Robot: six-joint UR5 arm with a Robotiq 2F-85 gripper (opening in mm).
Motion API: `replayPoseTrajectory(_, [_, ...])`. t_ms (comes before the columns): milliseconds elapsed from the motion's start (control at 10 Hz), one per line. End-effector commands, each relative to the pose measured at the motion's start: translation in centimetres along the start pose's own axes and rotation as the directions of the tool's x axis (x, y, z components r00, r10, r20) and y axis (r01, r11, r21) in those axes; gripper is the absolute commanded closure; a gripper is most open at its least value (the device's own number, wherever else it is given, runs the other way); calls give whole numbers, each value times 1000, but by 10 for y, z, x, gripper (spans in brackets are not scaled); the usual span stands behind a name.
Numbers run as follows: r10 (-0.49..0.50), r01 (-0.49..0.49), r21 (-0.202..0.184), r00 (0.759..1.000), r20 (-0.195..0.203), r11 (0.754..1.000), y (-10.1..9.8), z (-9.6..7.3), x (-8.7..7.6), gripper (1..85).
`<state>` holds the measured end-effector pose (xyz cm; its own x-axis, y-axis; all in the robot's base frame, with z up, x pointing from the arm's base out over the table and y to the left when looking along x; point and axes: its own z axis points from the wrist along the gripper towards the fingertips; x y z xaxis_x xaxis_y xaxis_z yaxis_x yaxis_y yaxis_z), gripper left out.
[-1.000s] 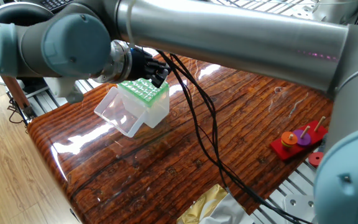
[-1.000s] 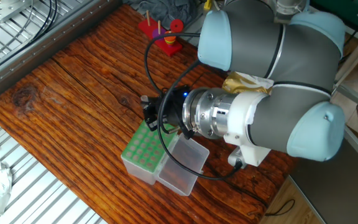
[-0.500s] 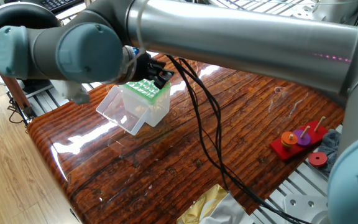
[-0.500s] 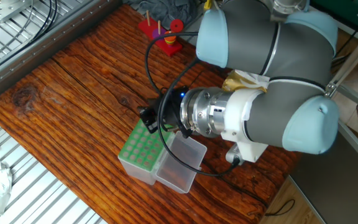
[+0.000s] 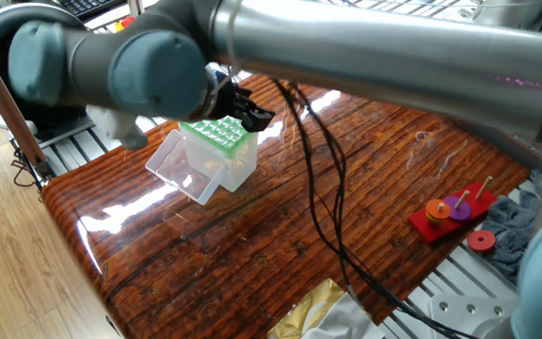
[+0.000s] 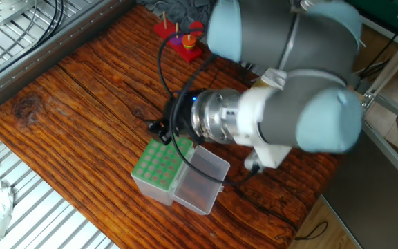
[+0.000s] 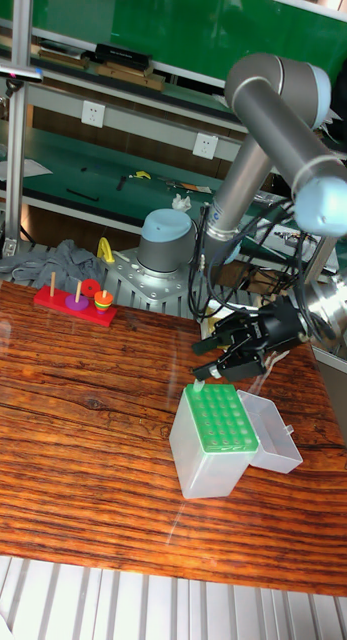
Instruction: Insert a large pipette tip into the holder for large pipette tips
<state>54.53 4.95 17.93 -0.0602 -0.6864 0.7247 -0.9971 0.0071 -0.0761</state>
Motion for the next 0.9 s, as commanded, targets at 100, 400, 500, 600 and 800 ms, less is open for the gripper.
replayPoseTrajectory(100, [103, -116, 30, 957, 271, 993, -15, -20, -19, 307])
replayPoseTrajectory(400, [192, -200, -19, 905, 380, 980, -10, -36, -42, 343])
replayPoseTrajectory(500, [224, -240, -26, 852, 473, 970, -20, -52, -65, 387])
replayPoseTrajectory(600, [270, -269, -79, 810, 521, 960, -16, -69, -79, 387])
replayPoseTrajectory(800, [369, -352, -153, 706, 604, 923, -23, -124, -101, 420])
